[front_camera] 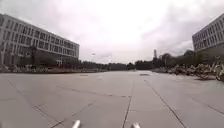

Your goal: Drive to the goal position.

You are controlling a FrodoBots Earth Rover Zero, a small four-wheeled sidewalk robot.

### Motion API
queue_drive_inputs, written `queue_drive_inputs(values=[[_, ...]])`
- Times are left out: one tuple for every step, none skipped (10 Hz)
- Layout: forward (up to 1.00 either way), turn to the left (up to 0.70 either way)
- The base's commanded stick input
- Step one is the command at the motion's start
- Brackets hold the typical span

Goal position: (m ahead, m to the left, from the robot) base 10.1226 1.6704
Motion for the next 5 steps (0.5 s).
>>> queue_drive_inputs(values=[[0.70,0.00],[0.70,0.00],[0.70,0.00],[0.70,-0.05],[0.70,-0.09]])
